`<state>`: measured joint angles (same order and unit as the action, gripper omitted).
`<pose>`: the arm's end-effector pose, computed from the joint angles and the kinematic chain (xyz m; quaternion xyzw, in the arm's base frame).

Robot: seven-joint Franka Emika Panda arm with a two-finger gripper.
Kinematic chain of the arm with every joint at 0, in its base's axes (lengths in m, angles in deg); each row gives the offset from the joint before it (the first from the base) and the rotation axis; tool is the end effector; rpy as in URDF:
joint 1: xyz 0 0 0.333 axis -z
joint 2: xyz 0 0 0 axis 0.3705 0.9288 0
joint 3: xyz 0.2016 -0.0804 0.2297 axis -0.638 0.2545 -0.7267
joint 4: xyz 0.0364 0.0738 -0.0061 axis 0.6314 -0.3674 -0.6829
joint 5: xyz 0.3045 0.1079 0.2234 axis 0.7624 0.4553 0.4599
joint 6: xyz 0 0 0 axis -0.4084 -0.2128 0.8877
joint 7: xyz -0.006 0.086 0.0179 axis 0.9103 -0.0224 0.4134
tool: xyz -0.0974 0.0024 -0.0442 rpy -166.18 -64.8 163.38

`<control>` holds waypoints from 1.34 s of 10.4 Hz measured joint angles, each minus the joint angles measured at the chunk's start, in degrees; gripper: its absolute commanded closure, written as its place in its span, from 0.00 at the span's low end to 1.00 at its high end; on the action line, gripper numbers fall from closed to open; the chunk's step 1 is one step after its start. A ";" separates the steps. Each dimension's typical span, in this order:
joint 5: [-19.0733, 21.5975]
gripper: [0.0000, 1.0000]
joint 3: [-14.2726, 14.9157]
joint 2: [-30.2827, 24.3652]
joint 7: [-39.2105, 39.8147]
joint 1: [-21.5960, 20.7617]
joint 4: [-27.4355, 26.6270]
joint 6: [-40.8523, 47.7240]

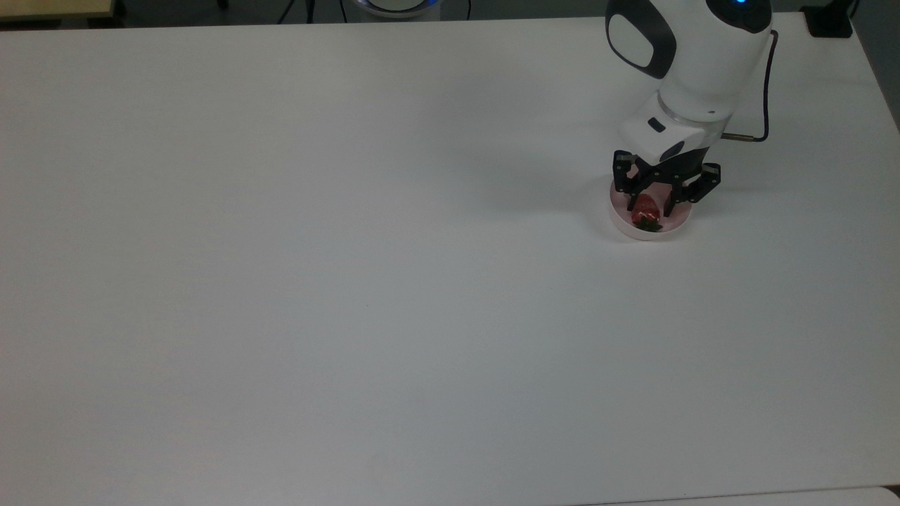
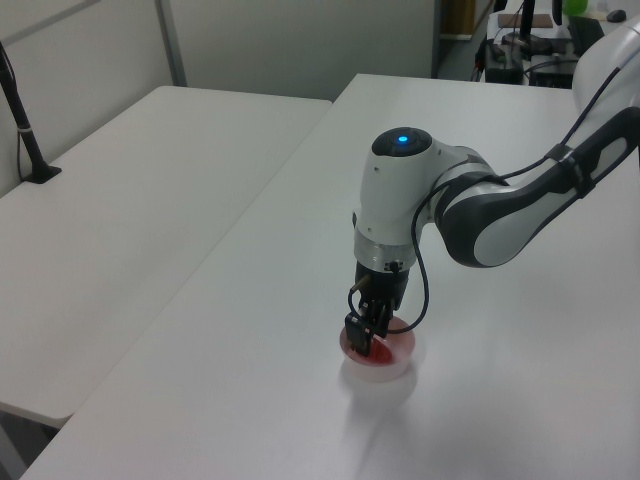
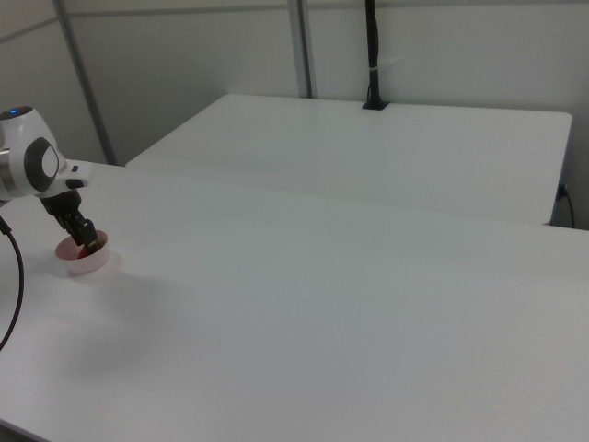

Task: Pick up strawberry from bowl
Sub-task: 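Close the gripper fingers on the red strawberry inside the bowl, then lift the strawberry out of the bowl and carry it away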

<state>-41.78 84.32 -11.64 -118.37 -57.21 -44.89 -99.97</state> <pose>0.5798 0.4046 0.3310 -0.9934 0.0913 -0.0655 0.0208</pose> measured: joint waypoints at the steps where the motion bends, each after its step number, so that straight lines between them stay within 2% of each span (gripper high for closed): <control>1: -0.23 0.16 0.00 0.00 0.00 0.00 0.00 0.00; 3: -1.08 0.17 -0.01 0.08 0.00 -0.03 -0.09 0.00; 6: -1.66 0.35 -0.03 0.34 0.00 -0.08 -0.17 0.00; 8: -2.27 0.56 -0.08 0.53 0.00 -0.19 -0.19 0.00; 10: -2.34 0.72 -0.08 0.71 0.00 -0.23 -0.21 0.00; 14: -2.42 0.74 -0.08 0.64 0.00 -0.24 -0.20 0.00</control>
<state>-44.20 84.24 -11.01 -118.37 -57.45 -45.08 -99.97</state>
